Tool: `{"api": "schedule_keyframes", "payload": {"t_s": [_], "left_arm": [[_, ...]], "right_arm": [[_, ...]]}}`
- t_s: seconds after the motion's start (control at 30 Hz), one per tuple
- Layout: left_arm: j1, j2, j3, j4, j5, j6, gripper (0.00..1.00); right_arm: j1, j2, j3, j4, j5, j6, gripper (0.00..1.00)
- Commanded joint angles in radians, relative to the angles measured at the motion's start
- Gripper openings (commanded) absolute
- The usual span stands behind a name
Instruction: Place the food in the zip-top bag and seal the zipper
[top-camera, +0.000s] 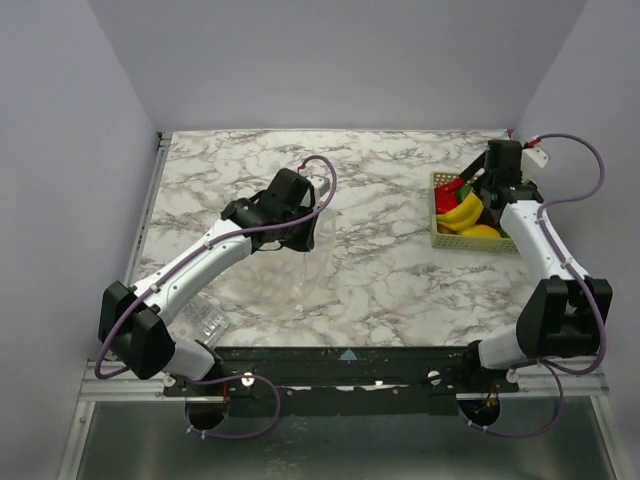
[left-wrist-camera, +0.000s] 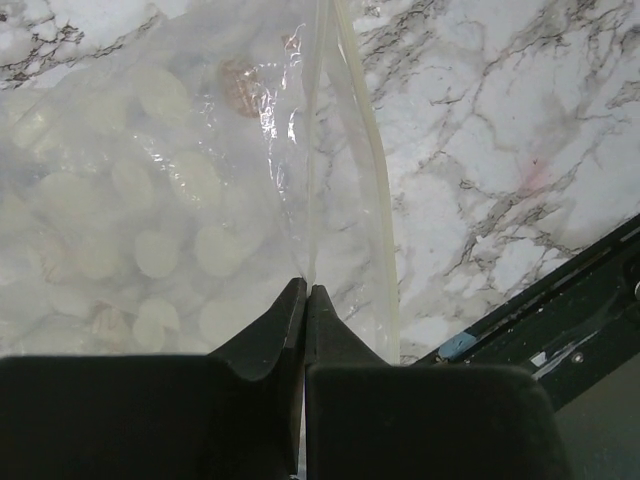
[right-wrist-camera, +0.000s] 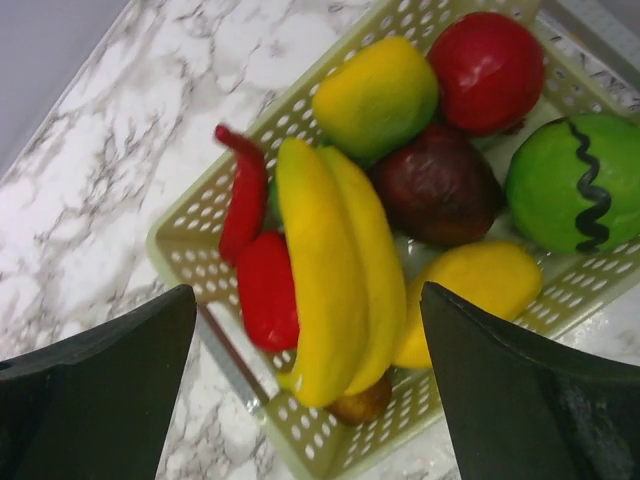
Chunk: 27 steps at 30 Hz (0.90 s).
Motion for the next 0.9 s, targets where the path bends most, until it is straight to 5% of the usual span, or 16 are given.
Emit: {"api": "schedule_keyframes", "payload": {"t_s": [0.0,0.23,0.47,0.67,0.87], "left_arm": [[0.001,-0.051,-0.015,0.031,0.085,-0.014,0.0],[0.001,-0.067,-0.02,0.035,0.109,-0.011,0.0],[0.003,-0.069,-0.015,0.03,0.107,-0.002,0.0],[0.009,-0.06,-0.01,0.025,0.114,-0.001,0.0],[0.009,-0.057,-0.013,0.027,0.112,-0.001,0.0]], "right_arm": [[-0.105,0.095,0.061,0.075,-0.013,0.059,0.97],[-0.224,0.306,0.182,0.114,-0.086,0.033,0.95],[-0.293,0.495,0.281,0.116,-0.273,0.046,0.79],[-0.292,0.54,0.275,0.124,-0.322,0.066,0.76],[-0.292,0.491,0.246,0.13,-0.269,0.035,0.49]]}}
